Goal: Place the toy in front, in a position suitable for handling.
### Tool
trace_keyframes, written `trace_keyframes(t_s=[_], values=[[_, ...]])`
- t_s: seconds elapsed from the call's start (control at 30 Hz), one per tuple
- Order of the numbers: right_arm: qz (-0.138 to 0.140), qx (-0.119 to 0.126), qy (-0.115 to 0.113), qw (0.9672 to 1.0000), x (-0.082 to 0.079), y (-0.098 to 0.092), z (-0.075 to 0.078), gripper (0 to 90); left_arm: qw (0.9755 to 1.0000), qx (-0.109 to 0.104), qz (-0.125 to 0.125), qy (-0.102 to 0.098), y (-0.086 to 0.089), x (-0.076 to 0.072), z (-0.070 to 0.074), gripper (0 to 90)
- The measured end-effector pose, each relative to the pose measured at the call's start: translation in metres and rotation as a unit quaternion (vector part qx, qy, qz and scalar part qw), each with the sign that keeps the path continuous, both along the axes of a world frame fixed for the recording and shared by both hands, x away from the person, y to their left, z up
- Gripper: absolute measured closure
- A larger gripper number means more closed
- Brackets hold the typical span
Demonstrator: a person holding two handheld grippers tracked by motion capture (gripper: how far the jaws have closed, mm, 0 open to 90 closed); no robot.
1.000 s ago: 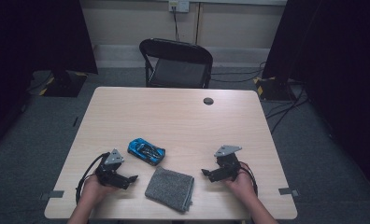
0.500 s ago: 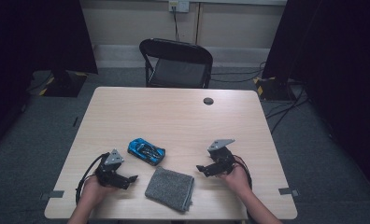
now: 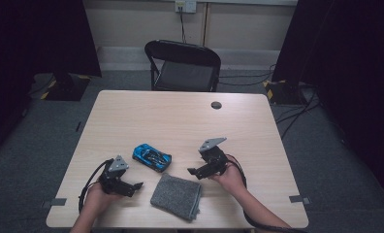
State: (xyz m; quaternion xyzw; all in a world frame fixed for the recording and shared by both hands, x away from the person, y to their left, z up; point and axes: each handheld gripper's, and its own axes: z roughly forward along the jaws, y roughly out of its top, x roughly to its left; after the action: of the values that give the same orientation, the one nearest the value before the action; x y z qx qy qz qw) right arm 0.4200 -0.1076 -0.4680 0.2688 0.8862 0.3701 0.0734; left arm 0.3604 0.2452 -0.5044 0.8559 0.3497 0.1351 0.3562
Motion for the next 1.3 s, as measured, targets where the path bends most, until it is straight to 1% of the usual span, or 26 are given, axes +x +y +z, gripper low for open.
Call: trace_keyframes(t_s=[0.2,0.27,0.3,0.33,0.37,0.4,0.43,0.47,0.5,0.57,0.6,0.67,0.7,0.73,0.83,0.87,0.93,0.97,1.0,1.1,1.17,1.23,1.3], values=[[0.025,-0.002,-0.002,0.9997,-0.001,0.024,0.006,13.6,1.0000,0.000,0.000,0.000,0.000,0.000,0.000,0.0],[0.033,-0.003,-0.010,0.9994,-0.002,0.034,0.008,13.6,1.0000,0.000,0.000,0.000,0.000,0.000,0.000,0.0],[0.033,-0.003,-0.010,0.9994,-0.002,0.034,0.008,13.6,1.0000,0.000,0.000,0.000,0.000,0.000,0.000,0.0],[0.038,-0.003,-0.011,0.9992,-0.002,0.040,0.008,13.6,1.0000,0.000,0.001,0.000,0.000,0.000,0.000,0.0],[0.043,-0.003,-0.010,0.9990,-0.002,0.046,0.008,13.5,1.0000,0.000,0.001,0.000,0.000,0.000,0.000,0.0],[0.046,-0.010,-0.011,0.9988,-0.002,0.054,0.008,13.3,1.0000,0.000,0.002,0.000,0.000,0.000,0.000,0.0],[0.046,-0.010,-0.011,0.9988,-0.002,0.054,0.008,13.3,1.0000,0.000,0.002,0.000,0.000,0.000,0.000,0.0],[0.054,-0.006,-0.013,0.9984,-0.003,0.062,0.007,13.3,1.0000,0.000,0.001,0.000,0.000,0.000,0.000,0.0],[0.055,-0.003,-0.009,0.9984,-0.002,0.066,0.006,13.3,1.0000,0.000,0.001,0.000,0.000,0.000,0.000,0.0],[0.055,-0.004,-0.010,0.9984,-0.002,0.069,0.005,13.3,1.0000,0.000,0.002,0.000,0.000,0.000,0.000,0.0],[0.060,-0.006,-0.013,0.9981,-0.001,0.076,0.004,13.3,1.0000,0.000,0.002,0.000,0.000,0.000,0.000,0.0],[0.060,-0.009,-0.015,0.9980,0.000,0.083,0.003,13.3,1.0000,0.000,0.002,0.000,0.000,0.000,0.000,0.0],[0.060,-0.009,-0.015,0.9980,0.000,0.083,0.003,13.3,1.0000,0.000,0.002,0.000,0.000,0.000,0.000,0.0],[0.059,-0.008,-0.013,0.9981,0.002,0.090,0.001,13.3,1.0000,0.000,0.002,0.000,0.000,0.000,0.000,0.0],[0.058,-0.010,-0.011,0.9982,0.003,0.095,0.000,13.2,1.0000,-0.001,0.002,0.000,0.000,0.000,0.000,0.0],[0.060,-0.012,-0.008,0.9981,0.006,0.102,-0.001,13.2,1.0000,0.000,0.001,0.000,0.000,0.000,0.000,0.0],[0.062,-0.019,-0.013,0.9978,0.008,0.106,-0.003,13.1,1.0000,0.000,0.002,0.000,0.000,0.000,0.000,0.0],[0.062,-0.019,-0.013,0.9978,0.008,0.106,-0.003,13.1,1.0000,0.000,0.002,0.000,0.000,0.000,0.000,0.0],[0.063,-0.017,-0.007,0.9978,0.011,0.112,-0.005,13.1,1.0000,0.000,0.002,0.000,0.000,0.000,0.000,0.0],[0.061,-0.022,-0.009,0.9979,0.013,0.116,-0.005,13.1,1.0000,0.000,0.002,0.000,0.000,0.000,0.000,0.0],[0.059,-0.029,-0.010,0.9978,0.020,0.122,-0.007,13.1,1.0000,-0.001,0.002,0.000,0.000,0.000,0.000,0.0],[0.056,-0.030,-0.010,0.9979,0.022,0.124,-0.008,13.1,1.0000,0.000,0.002,0.000,0.000,0.000,0.000,0.0],[0.053,-0.030,-0.008,0.9981,0.027,0.130,-0.008,13.1,1.0000,0.000,0.002,0.000,0.000,0.000,0.000,0.0]])
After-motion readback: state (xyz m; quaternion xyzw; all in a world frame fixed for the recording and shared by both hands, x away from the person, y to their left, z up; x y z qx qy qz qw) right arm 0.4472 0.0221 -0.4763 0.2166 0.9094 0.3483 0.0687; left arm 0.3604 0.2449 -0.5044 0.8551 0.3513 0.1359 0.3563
